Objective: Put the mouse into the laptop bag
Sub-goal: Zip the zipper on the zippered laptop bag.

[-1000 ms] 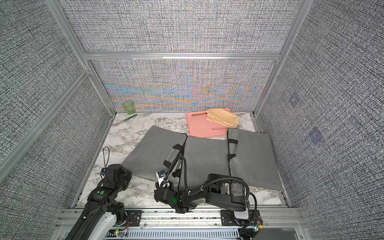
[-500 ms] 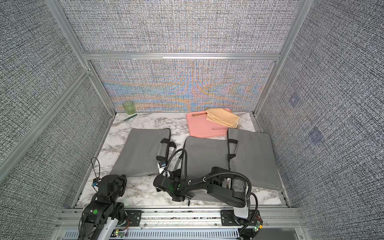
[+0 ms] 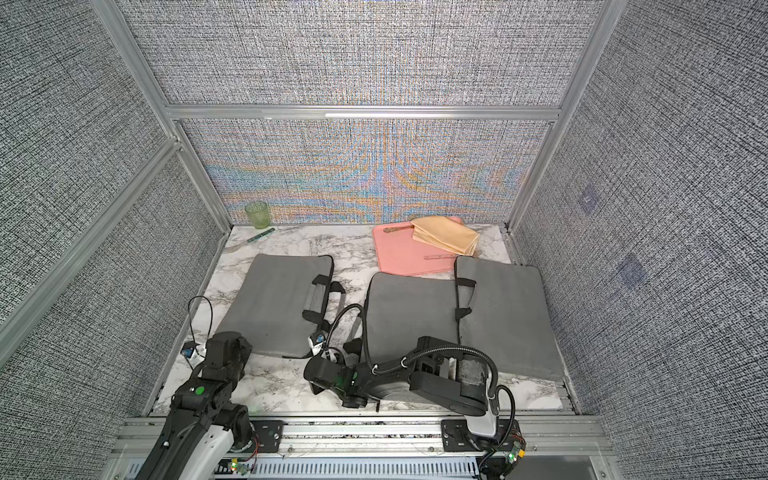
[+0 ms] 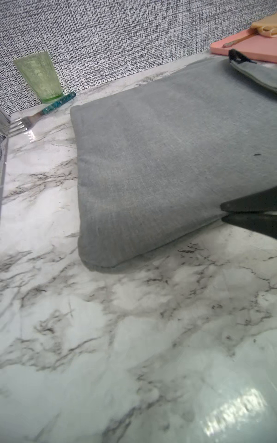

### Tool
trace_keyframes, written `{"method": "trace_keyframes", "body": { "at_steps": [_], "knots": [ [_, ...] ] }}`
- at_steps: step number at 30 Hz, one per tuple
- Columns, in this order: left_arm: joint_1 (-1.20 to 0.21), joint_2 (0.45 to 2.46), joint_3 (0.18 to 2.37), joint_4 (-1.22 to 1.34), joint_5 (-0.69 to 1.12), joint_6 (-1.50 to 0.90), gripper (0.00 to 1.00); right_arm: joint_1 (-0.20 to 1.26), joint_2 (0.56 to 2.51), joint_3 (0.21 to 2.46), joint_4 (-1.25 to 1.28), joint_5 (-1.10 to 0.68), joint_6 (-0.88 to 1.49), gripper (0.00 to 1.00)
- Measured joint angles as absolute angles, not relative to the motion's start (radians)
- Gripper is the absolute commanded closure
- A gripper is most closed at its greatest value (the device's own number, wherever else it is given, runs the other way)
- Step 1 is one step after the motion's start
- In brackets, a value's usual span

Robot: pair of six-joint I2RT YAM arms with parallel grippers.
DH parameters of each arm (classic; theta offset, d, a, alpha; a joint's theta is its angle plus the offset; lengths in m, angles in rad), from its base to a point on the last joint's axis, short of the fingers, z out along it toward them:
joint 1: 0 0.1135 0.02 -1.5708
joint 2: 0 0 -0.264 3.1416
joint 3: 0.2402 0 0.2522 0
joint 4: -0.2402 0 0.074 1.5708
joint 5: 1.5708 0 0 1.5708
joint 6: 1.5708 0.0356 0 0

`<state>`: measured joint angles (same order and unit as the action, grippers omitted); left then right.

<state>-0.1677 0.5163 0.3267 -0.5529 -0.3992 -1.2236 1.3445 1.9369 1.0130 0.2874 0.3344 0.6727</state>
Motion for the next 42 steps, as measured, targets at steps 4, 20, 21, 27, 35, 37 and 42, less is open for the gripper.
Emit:
{"method": "trace_keyframes", "body": {
  "at_steps": [4,20,21,27,35,37,42],
  "knots": [
    [-0.163,0.658,0.413,-0.465,-0.408,-1.150,0.32,1.362,2.013,1.125,0.296,0.270,0.643,1.00],
    [-0.115,0.657,0.533,-0.701,-0.148,-1.119,0.00,1.327,2.112,1.187,0.430,0.149,0.613,1.00],
    [-0.115,0.627,0.487,-0.701,-0.113,-1.137,0.03,1.324,2.112,1.179,0.446,0.140,0.613,1.00],
    [-0.115,0.500,0.237,-0.602,0.105,-1.261,0.12,1.312,2.111,1.162,0.506,0.094,0.597,1.00],
    [-0.115,0.409,0.157,-0.484,0.155,-1.347,0.92,1.322,2.079,1.141,0.521,0.075,0.587,1.00],
    [-0.115,0.422,0.173,-0.474,0.149,-1.354,1.00,1.328,2.065,1.127,0.521,0.077,0.586,1.00],
    [-0.116,0.479,0.286,-0.551,0.107,-1.293,1.00,1.314,2.034,1.095,0.518,0.101,0.586,1.00]
  ]
}}
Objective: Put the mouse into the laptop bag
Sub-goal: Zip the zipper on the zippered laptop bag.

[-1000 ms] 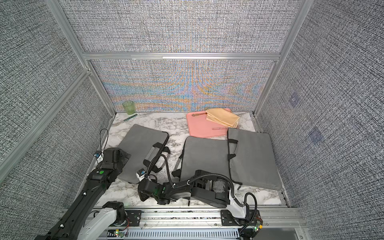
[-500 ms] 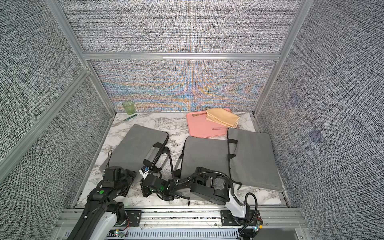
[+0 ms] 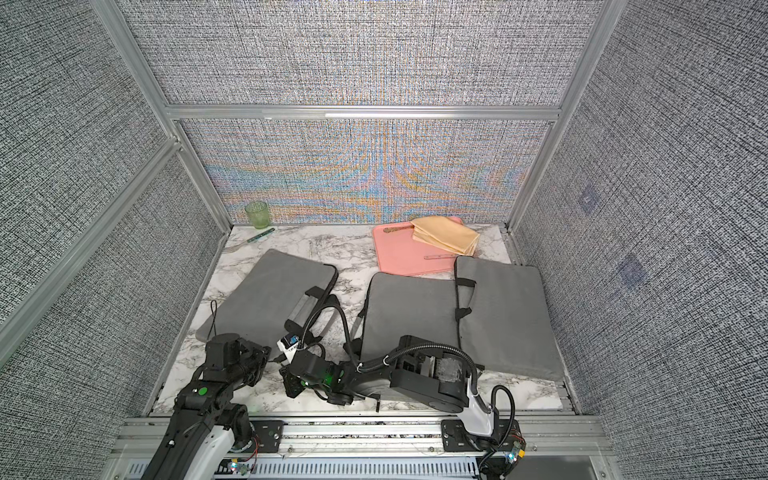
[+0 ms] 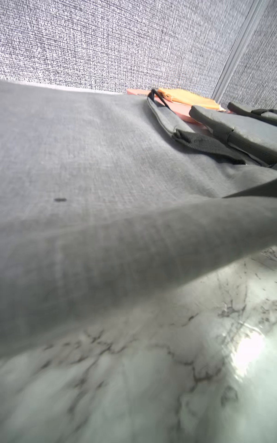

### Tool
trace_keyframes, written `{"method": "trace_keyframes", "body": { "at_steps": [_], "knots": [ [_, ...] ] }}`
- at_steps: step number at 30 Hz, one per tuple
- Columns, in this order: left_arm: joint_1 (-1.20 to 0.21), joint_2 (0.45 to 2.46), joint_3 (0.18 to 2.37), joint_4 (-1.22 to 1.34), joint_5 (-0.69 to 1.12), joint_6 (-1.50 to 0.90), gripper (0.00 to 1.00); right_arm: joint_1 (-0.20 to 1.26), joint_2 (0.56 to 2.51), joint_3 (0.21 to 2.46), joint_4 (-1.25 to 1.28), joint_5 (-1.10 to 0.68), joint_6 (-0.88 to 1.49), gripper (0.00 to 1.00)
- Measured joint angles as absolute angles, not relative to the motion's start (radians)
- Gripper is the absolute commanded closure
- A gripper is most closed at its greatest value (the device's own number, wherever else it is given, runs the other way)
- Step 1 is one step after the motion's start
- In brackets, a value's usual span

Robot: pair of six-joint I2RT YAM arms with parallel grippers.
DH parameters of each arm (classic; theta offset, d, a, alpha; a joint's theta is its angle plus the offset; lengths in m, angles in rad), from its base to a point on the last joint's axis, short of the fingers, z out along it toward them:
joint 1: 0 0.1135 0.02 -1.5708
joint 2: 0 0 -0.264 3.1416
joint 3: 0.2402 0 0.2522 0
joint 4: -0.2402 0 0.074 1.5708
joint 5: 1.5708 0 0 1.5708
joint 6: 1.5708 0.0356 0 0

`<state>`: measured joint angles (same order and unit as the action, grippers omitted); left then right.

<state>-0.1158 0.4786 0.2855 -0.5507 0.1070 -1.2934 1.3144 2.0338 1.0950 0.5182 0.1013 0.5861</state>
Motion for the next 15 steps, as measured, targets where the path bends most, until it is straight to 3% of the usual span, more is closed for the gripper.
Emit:
{"method": "trace_keyframes", "body": {
  "at_steps": [15],
  "knots": [
    [-0.089,0.535,0.470,-0.680,0.131,-1.111,1.00,1.072,1.988,1.079,0.374,0.098,0.664,1.00]
  ]
}}
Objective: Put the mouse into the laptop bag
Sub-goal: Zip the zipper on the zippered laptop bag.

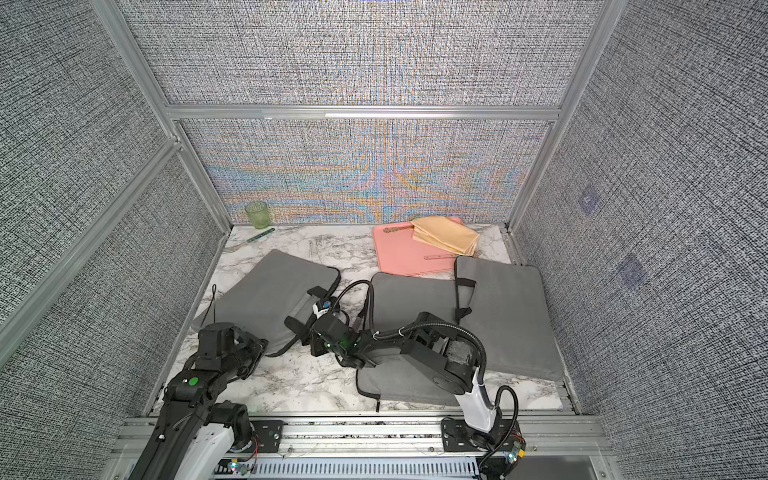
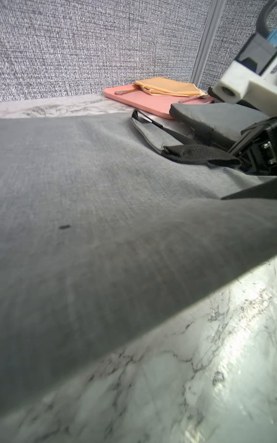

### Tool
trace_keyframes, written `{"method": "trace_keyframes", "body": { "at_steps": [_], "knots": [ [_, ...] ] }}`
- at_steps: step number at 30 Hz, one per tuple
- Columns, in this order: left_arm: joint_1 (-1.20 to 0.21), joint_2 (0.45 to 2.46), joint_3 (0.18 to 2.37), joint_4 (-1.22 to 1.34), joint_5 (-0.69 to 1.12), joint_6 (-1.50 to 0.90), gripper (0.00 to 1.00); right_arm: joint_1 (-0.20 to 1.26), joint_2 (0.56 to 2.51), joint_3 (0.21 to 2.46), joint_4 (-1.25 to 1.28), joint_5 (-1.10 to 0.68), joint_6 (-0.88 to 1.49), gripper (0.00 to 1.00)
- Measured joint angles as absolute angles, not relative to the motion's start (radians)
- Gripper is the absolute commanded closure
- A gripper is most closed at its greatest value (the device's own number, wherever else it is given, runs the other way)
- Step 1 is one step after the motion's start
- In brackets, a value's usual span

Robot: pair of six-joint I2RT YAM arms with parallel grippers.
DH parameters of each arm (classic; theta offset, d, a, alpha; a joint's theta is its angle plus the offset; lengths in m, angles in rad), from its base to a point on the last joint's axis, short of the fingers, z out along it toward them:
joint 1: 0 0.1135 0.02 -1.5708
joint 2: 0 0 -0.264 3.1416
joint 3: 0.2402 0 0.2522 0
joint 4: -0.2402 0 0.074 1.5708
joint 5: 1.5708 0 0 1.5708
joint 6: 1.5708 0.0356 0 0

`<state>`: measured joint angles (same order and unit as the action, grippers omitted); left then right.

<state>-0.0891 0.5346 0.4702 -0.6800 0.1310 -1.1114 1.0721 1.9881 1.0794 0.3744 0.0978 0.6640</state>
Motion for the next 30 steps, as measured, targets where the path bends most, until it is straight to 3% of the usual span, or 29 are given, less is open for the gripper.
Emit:
{"method": "trace_keyframes", "body": {
  "at_steps": [7,16,22,23,25,26,27,30],
  "knots": [
    [0.099,0.585,0.535,-0.773,0.229,-1.007,1.00,1.020,1.937,1.047,0.353,0.087,0.660,1.00],
    [0.485,0.838,0.529,-0.768,0.365,-0.864,1.00,0.987,1.902,1.015,0.244,0.171,0.662,1.00],
    [0.538,1.065,0.658,-0.754,0.362,-0.828,1.00,0.978,1.858,0.968,0.205,0.243,0.663,1.00],
    [0.538,1.103,0.691,-0.756,0.364,-0.822,0.86,0.977,1.852,0.962,0.196,0.252,0.662,1.00],
    [0.534,1.168,0.738,-0.739,0.374,-0.815,0.33,0.978,1.841,0.958,0.184,0.257,0.658,1.00],
    [0.531,1.201,0.759,-0.709,0.364,-0.816,0.13,0.981,1.836,0.958,0.178,0.265,0.657,1.00],
    [0.526,1.224,0.771,-0.680,0.358,-0.820,0.00,0.984,1.832,0.959,0.167,0.276,0.657,1.00],
    [0.492,1.270,0.770,-0.605,0.366,-0.820,0.00,1.016,1.831,0.975,0.126,0.310,0.656,1.00]
  ]
}}
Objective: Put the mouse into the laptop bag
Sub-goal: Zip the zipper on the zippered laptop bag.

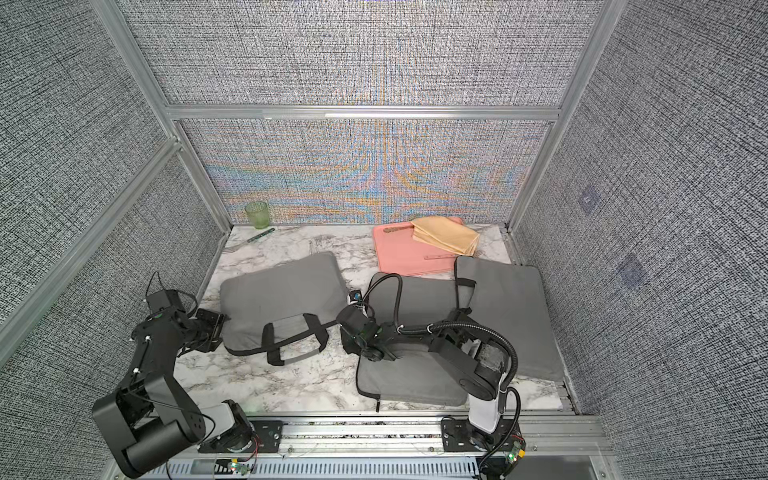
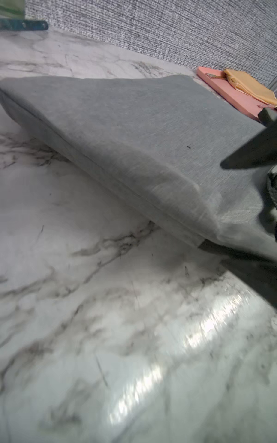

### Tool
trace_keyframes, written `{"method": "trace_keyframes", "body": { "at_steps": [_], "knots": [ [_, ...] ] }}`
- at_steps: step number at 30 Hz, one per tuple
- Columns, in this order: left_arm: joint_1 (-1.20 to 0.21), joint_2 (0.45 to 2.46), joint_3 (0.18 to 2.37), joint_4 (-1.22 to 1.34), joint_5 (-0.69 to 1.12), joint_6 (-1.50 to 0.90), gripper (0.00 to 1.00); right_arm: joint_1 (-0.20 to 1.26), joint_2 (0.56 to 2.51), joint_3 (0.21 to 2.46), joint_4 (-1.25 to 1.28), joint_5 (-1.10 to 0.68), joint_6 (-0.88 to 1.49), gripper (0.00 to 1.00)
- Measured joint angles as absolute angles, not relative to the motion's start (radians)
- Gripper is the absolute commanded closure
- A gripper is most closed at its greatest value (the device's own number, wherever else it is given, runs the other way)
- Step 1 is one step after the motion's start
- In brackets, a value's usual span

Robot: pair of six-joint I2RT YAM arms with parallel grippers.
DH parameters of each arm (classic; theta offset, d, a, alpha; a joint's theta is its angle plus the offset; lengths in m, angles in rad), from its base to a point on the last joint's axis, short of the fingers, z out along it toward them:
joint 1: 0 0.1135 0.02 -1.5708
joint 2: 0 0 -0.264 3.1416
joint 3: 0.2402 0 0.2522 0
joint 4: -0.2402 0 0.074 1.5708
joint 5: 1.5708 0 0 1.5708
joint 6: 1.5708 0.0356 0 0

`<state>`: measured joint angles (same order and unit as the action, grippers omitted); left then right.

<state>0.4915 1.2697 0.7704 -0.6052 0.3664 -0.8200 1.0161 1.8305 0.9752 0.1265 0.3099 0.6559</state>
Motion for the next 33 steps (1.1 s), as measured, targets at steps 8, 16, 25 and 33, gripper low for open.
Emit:
{"method": "trace_keyframes", "body": {
  "at_steps": [8,16,25,33],
  "knots": [
    [0.424,1.121,0.594,-0.527,0.403,-0.863,0.00,1.137,1.869,1.073,0.051,0.321,0.657,1.00],
    [0.220,0.701,0.386,-0.577,0.482,-1.048,0.00,1.217,1.926,1.157,0.056,0.253,0.658,1.00],
    [0.088,0.443,0.305,-0.613,0.527,-1.246,0.00,1.252,1.940,1.172,0.107,0.202,0.656,1.00],
    [0.011,0.585,0.225,-0.480,0.512,-1.320,0.12,1.261,1.922,1.129,0.191,0.152,0.657,1.00]
  ]
}}
